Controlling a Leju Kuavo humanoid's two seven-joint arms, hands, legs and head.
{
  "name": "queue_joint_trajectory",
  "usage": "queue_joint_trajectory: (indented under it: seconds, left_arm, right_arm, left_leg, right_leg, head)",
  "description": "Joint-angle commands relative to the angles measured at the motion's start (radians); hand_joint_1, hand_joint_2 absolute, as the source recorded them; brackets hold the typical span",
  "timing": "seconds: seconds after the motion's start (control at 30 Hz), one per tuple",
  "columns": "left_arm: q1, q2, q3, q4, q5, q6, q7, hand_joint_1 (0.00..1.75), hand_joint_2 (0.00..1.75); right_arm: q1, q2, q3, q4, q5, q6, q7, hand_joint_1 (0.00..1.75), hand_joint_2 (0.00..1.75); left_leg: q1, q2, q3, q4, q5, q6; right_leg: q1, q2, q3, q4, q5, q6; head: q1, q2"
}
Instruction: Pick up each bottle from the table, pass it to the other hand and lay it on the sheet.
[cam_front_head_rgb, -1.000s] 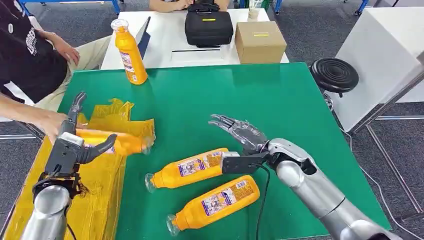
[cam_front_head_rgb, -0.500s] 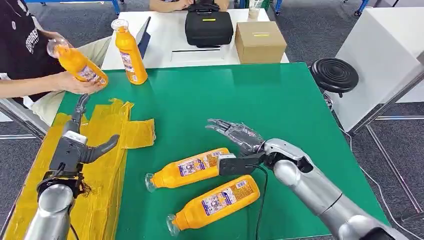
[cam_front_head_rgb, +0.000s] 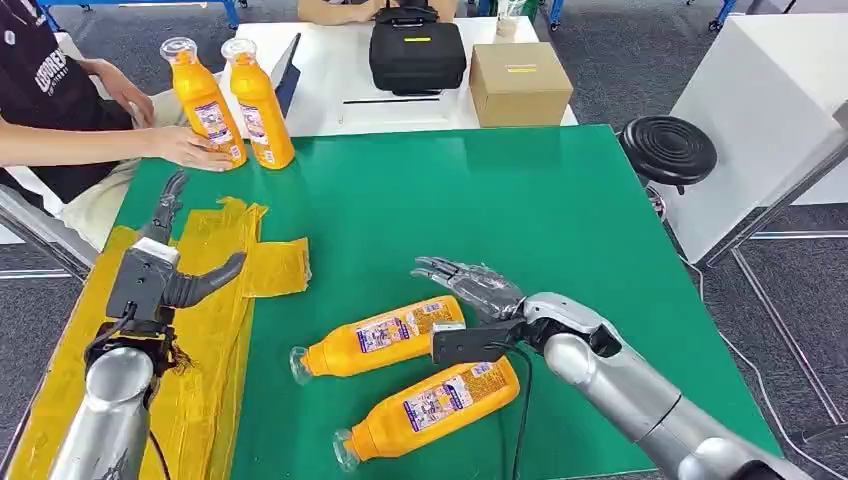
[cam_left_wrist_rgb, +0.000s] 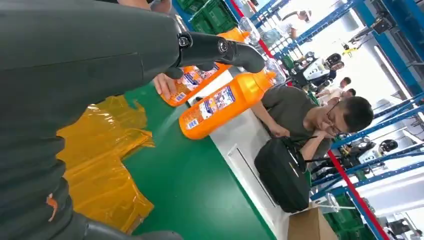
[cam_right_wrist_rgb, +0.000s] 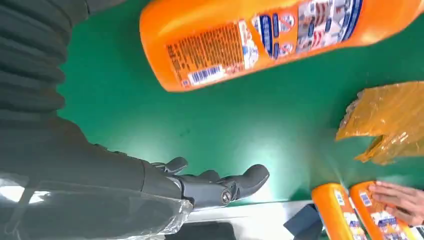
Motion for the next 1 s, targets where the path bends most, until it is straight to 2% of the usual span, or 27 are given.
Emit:
queue_joint_trajectory:
  seconds: [0.03, 0.57, 1.0]
  left_arm:
    - [-0.047, -0.013, -0.021, 0.079, 0.005, -0.002, 0.006, 0.0, 1.75]
    - [-0.051, -0.012, -0.025, 0.085, 0.008, -0.004, 0.008, 0.0, 1.75]
    - [-0.082, -0.017, -0.033, 0.132, 0.038, 0.007, 0.011, 0.0, 1.75]
  right_arm:
    - [-0.019, -0.01, 0.039, 0.046, -0.002, -0.004, 0.004, 0.0, 1.75]
    - [-0.017, -0.006, 0.041, 0.054, -0.008, -0.003, 0.009, 0.0, 1.75]
    - [-0.102, 0.075, 0.136, 0.177, -0.056, 0.018, 0.035, 0.0, 1.75]
  left_leg:
    - [0.001, 0.0, 0.002, 0.0, 0.0, -0.003]
    - [0.002, 0.002, 0.004, 0.001, -0.002, -0.005]
    - [0.001, 0.003, 0.002, 0.0, -0.001, -0.003]
  right_leg:
    - [0.001, -0.002, 0.003, -0.001, -0.001, -0.002]
    - [0.003, -0.002, 0.006, -0.001, -0.002, -0.003]
    - [0.002, 0.001, 0.003, -0.001, 0.0, -0.002]
  head:
    - [0.0, 0.0]
    - [0.0, 0.0]
    - [0.0, 0.0]
